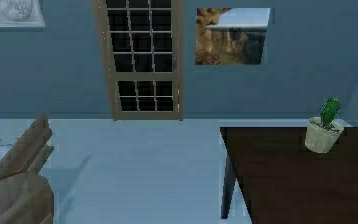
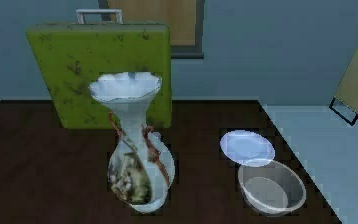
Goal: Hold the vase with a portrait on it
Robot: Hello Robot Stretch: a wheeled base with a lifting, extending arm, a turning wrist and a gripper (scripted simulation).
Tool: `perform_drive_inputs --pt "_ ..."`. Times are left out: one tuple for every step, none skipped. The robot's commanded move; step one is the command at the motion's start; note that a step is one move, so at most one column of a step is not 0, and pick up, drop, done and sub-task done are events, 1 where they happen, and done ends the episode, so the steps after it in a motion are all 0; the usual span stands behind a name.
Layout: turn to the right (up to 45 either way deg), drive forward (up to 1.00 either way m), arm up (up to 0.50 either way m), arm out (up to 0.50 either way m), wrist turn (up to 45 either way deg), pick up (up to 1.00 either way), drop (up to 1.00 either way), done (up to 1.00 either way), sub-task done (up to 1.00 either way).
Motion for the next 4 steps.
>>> perform_drive_inputs --pt "0.0 0.00 0.50 0.00 0.0 0.00 0.00 0.00 0.00" --pt "0.0 0.00 0.38 0.00 0.0 0.00 0.00 0.00 0.00" --pt "0.0 0.00 0.00 0.08 0.0 0.00 0.00 0.00 0.00" --pt "0.0 0.00 0.00 0.00 45.0 0.00 0.00 0.00 0.00"
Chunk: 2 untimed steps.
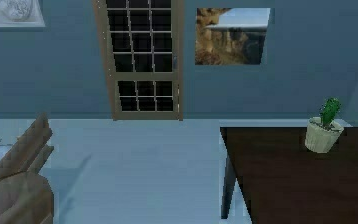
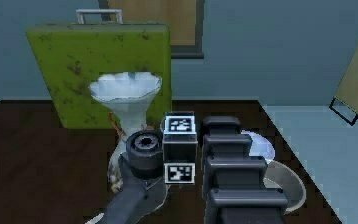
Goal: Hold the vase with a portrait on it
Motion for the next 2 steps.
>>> perform_drive_inputs --pt "0.0 0.00 0.00 0.00 45.0 0.00 0.00 0.00 0.00" --pt "0.0 0.00 0.00 0.00 45.0 0.00 0.00 0.00 0.00"
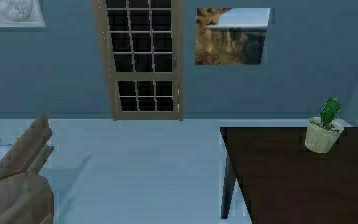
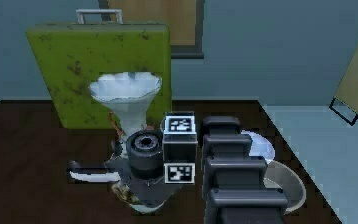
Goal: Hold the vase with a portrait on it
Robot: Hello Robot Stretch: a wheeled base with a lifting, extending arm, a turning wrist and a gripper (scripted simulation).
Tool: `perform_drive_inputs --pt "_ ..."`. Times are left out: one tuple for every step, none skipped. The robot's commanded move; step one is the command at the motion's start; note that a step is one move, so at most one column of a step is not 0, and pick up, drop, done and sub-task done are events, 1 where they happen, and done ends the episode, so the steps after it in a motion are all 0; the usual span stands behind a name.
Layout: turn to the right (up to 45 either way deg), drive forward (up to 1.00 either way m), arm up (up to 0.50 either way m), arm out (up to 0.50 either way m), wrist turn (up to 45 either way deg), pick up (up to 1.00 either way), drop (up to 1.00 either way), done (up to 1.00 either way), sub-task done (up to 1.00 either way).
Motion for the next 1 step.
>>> perform_drive_inputs --pt "0.0 0.00 0.00 0.00 21.0 0.00 0.00 0.00 0.00"
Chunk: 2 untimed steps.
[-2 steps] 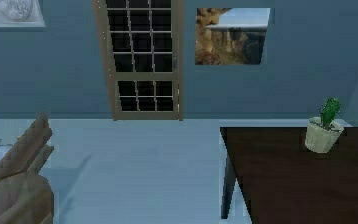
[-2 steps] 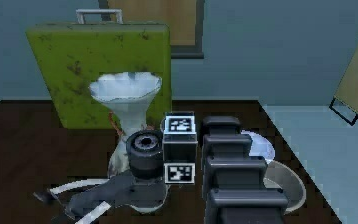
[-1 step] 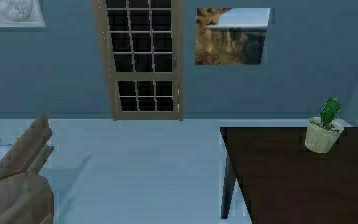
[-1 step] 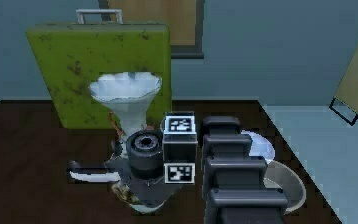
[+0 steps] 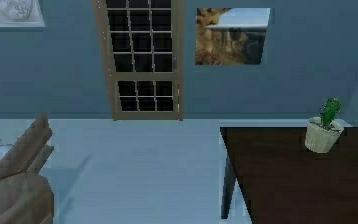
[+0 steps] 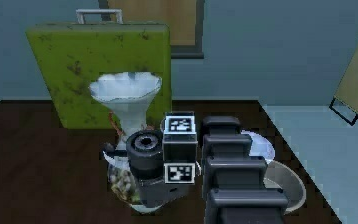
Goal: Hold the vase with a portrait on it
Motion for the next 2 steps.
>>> perform_drive_inputs --pt "0.0 0.00 0.00 0.00 0.0 1.00 0.00 0.00 0.00" --pt "0.0 0.00 0.00 0.00 0.0 0.00 0.00 1.00 0.00"
